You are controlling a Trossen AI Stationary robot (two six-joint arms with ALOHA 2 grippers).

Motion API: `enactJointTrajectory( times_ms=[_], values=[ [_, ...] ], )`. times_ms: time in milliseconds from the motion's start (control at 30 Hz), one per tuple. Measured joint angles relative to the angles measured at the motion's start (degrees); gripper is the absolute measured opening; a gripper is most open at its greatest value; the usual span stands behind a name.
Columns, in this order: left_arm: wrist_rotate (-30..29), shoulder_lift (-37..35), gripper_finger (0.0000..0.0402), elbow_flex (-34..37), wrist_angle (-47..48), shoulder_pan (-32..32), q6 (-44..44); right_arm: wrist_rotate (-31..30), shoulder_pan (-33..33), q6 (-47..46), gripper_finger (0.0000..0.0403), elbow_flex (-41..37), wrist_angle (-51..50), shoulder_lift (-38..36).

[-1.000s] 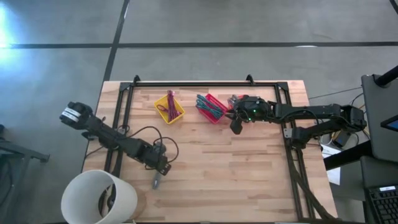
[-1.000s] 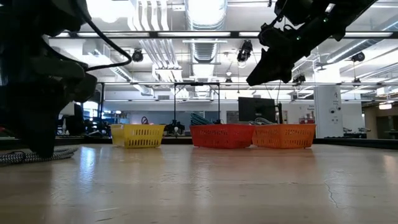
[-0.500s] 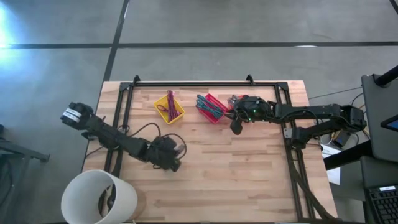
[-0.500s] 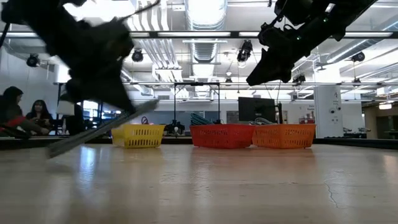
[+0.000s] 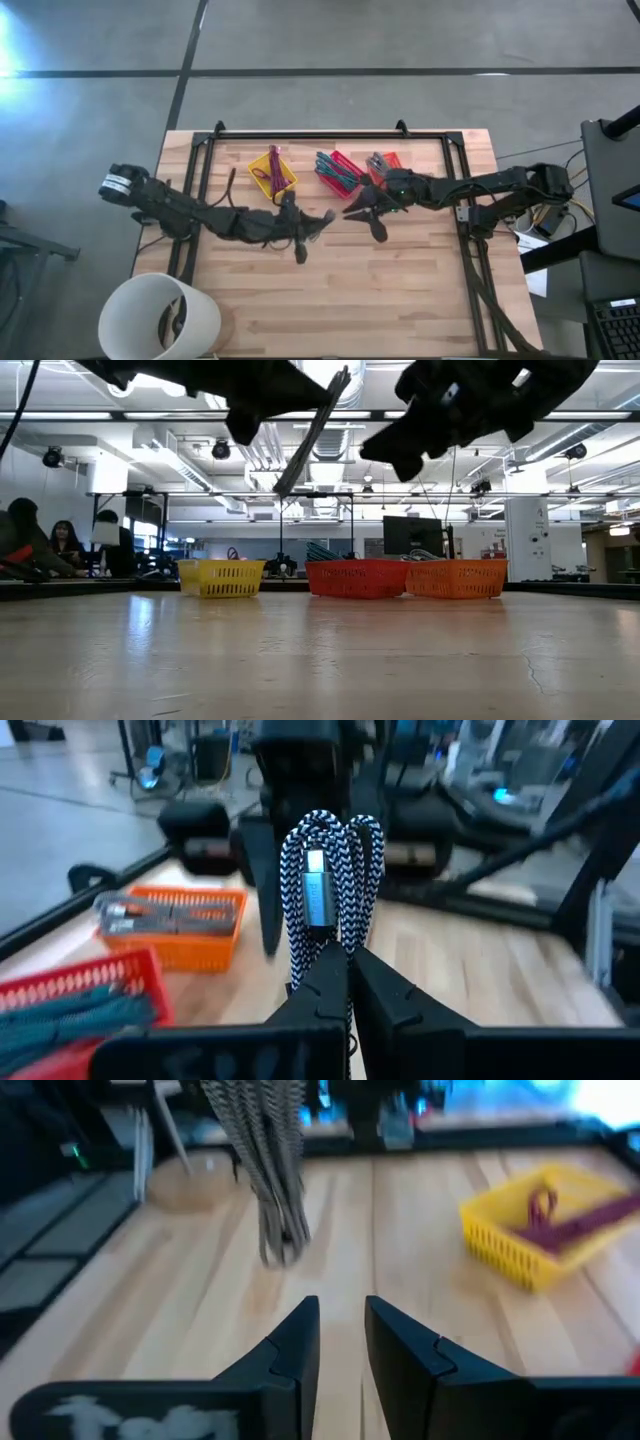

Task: Pick & Place USB Port
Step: Put the black white USB cable into the orange bin

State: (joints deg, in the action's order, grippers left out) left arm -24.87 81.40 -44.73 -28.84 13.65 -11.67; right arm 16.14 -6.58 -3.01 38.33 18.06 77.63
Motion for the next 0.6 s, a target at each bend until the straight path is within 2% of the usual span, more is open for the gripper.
enactJointTrajectory(
  times_ms=[167,400,600],
  values=[
    [1.37,0.11,0.0002,0.00,-2.93,-2.11,1.02,1.09,0.36,0.21,0.0089,0.76,8.15,5.09],
    [1.48,0.15,0.0003,0.00,-2.52,-2.32,3.28,2.06,0.32,-1.28,0.0102,3.08,11.46,10.67],
    [1.47,0.15,0.0002,0.00,-2.17,-2.34,4.40,5.28,0.36,-1.56,0.0101,7.11,11.49,14.58]
  ],
)
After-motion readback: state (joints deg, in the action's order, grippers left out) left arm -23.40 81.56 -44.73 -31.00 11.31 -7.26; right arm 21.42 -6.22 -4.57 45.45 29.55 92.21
